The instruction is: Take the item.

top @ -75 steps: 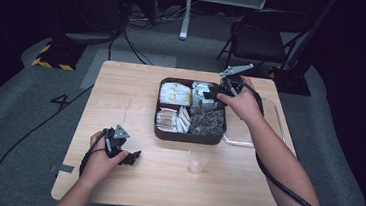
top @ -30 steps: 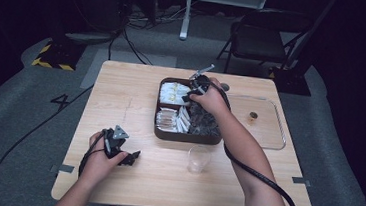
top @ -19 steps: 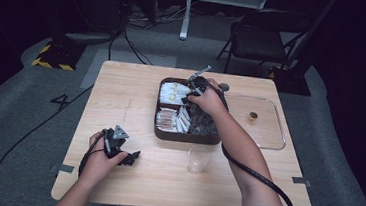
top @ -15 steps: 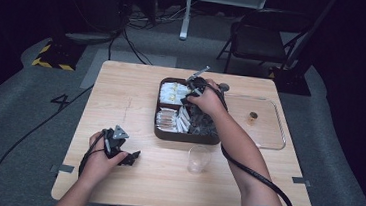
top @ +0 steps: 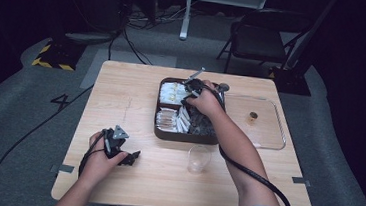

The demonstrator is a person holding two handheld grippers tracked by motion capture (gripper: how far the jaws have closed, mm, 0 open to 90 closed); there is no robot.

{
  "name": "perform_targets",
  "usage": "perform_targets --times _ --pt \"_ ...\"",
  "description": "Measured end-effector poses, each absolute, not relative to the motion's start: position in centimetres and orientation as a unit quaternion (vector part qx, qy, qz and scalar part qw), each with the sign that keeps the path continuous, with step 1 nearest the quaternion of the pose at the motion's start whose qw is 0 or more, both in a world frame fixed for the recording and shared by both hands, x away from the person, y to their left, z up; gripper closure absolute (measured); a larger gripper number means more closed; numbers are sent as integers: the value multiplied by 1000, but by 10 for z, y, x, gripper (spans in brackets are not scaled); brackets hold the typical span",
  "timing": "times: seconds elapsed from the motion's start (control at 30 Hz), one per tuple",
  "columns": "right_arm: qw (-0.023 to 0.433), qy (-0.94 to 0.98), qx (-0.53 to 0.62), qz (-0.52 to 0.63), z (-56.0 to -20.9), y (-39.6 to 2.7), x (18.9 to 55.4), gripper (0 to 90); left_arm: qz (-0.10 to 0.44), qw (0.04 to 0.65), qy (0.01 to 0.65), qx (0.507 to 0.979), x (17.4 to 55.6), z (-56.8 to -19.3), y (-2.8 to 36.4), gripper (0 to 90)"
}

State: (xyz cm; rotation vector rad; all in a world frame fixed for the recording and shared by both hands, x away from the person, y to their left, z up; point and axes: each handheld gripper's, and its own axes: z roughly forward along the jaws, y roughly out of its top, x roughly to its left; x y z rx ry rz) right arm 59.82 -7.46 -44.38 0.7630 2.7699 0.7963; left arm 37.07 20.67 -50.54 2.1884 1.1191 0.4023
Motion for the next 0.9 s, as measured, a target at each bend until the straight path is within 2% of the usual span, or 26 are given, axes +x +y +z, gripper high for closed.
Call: perform_targets --times 0.1,0.37,0.9 --pt "85 928 247 265 -443 -75 598 893 153 320 426 832 371 -505 207 4" --pt "86 923 247 281 -433 -78 596 900 153 320 426 832 371 -505 207 4" --pt "99 911 235 325 -393 -92 582 900 153 320 426 832 371 -505 207 4"
